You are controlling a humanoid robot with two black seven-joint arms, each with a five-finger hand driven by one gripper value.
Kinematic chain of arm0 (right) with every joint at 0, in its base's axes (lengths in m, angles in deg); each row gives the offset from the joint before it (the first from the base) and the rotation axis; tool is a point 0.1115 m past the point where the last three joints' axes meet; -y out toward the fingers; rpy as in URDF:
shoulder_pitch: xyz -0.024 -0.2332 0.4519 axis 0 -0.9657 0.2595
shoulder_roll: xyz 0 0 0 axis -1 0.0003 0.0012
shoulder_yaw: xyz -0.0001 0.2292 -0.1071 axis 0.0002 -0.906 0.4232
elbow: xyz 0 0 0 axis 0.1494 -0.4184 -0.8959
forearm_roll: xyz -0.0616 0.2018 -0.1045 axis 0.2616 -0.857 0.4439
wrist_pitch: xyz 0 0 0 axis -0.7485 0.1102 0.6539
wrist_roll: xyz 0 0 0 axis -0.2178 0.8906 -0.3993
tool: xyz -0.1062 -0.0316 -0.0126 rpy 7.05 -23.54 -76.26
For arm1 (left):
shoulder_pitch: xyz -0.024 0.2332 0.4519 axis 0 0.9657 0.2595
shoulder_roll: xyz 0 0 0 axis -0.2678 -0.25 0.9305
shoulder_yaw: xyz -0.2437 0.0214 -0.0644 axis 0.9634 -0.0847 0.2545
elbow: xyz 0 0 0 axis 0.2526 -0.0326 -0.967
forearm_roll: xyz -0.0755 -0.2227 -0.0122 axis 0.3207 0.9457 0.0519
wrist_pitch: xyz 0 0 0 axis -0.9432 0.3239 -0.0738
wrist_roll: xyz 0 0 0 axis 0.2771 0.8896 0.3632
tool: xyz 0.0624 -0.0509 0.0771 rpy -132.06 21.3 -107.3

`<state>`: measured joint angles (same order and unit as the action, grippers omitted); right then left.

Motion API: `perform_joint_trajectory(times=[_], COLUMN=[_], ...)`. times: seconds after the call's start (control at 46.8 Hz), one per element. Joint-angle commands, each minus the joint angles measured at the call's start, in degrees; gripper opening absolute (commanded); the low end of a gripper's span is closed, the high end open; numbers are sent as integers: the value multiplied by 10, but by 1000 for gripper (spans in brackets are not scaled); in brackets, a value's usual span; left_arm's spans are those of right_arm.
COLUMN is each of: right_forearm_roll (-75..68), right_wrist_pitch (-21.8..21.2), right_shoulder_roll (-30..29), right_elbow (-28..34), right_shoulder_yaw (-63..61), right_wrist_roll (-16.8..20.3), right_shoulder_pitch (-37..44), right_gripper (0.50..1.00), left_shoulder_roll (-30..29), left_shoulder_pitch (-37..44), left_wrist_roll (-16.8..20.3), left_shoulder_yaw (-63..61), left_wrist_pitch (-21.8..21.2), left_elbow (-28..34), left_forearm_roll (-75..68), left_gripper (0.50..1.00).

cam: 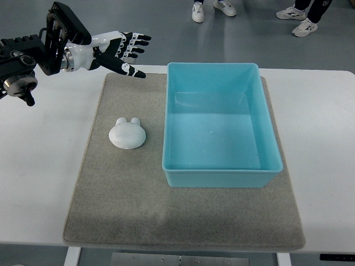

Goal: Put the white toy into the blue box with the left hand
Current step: 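Reach the left hand forward and lower it over the white rabbit toy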

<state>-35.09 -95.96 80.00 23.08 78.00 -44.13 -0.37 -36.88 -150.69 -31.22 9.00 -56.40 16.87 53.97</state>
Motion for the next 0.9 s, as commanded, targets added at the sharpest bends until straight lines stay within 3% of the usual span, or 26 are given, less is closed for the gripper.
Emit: perform_joint_trajectory(times=[0.0,0.342,0.876], right_forearm_roll=[0,0,0], right_wrist_pitch=[-1,0,0], right_shoulder_roll=[0,0,0], right_elbow=[0,0,1], right_shoulder_yaw=[0,0,0], right_wrist_roll=[0,0,0], right_shoulder_pitch=[0,0,0], right_gripper=[936,936,936], left_shoulder_roll=[-10,-24,-40], left_shoulder_pitch=[-2,-2,-3], left_wrist_roll=[0,-2,-2], left_shoulder_yaw=[-4,-8,-8], left_wrist_pitch=[0,43,89], left_elbow=[-27,-51,-72], left_forearm_roll=[-54,-189,-281], left_gripper=[981,981,981])
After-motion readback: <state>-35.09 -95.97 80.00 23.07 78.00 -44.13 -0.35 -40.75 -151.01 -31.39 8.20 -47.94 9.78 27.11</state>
